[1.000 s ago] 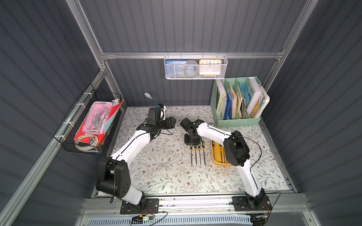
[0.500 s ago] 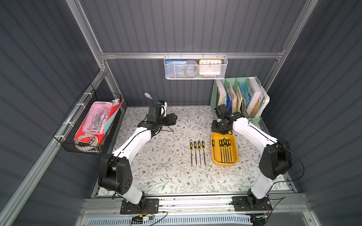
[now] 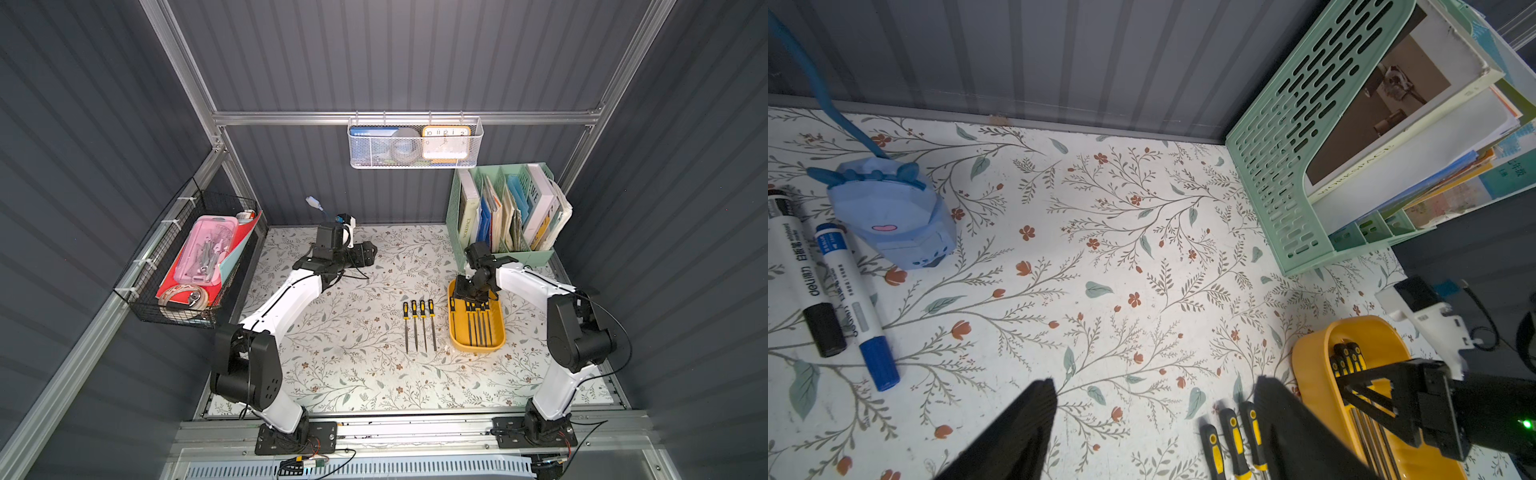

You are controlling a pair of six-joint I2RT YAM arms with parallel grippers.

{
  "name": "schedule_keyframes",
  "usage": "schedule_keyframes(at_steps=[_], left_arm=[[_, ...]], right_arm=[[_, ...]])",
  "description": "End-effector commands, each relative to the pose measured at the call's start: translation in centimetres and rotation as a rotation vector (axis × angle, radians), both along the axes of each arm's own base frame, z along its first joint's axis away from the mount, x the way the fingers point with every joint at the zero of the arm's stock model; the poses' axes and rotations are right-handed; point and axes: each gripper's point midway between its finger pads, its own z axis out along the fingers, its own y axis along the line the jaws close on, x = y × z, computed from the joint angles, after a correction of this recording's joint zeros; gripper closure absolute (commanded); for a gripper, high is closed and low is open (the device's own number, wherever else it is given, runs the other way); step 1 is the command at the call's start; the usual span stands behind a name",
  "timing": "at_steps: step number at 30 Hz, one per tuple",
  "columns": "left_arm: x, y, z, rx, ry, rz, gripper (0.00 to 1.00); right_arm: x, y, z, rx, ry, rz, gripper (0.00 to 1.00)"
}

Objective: Take the file tool out of the storage box
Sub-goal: Pick up the file tool from the storage box.

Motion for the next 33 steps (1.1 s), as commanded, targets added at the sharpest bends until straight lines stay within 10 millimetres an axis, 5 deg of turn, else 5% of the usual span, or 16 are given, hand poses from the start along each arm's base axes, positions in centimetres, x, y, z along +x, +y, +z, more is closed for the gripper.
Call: schedule_keyframes(at_steps=[1, 12, 20, 27, 33], left_arm=[[0.0, -0.1, -0.2, 0.015, 0.005, -0.021, 0.19], [-0.5, 0.4, -0.1, 0.022, 0.008, -0.004, 0.19], [-0.8, 0.6, 0.1, 0.017, 0.005, 0.007, 0.19], [-0.9, 0.6, 0.1, 0.02, 0.003, 0.01, 0.19], [-0.8, 0.6, 0.3, 0.019, -0.001, 0.009, 0.19]], right_arm=[[1.0, 0.2, 0.0, -0.015, -0.018, 0.029, 0.52], [0.2, 1.8, -2.6, -0.101, 0.043, 0.139, 0.52], [-1.0, 0.8, -4.7, -0.219, 0.121, 0.124, 0.56], [-1.3, 0.2, -4.4, -0.251, 0.128, 0.125, 0.93], [-0.1, 0.5, -0.3, -0.239, 0.065, 0.098, 1.0]])
